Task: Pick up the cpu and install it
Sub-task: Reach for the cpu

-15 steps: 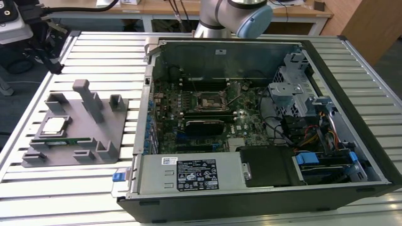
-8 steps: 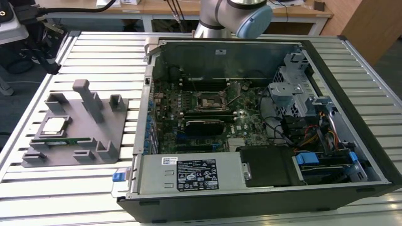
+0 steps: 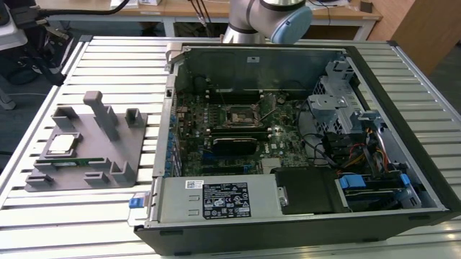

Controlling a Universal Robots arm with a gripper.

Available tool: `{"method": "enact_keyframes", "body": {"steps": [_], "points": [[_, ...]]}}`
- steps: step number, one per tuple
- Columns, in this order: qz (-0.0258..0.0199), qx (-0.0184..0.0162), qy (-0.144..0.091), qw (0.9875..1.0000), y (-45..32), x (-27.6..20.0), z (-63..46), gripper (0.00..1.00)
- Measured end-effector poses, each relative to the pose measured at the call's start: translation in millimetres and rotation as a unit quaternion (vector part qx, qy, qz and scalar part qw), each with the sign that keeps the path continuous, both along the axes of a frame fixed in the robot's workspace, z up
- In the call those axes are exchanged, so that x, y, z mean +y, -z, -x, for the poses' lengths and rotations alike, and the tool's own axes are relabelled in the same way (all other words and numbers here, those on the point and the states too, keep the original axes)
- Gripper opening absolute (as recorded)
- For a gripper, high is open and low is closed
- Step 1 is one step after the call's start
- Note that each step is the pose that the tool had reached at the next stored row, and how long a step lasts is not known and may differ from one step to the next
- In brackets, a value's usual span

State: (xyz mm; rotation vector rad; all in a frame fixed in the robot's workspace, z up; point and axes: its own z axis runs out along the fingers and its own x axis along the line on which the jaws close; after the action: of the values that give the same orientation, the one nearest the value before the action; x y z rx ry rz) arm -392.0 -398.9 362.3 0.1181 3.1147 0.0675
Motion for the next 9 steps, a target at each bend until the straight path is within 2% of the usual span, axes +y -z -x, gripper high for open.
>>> {"method": "enact_keyframes", "body": {"steps": [9], "points": [[0.0000, 0.0001, 0.000, 1.0000, 1.3, 0.0, 8.5, 0.11]]}}
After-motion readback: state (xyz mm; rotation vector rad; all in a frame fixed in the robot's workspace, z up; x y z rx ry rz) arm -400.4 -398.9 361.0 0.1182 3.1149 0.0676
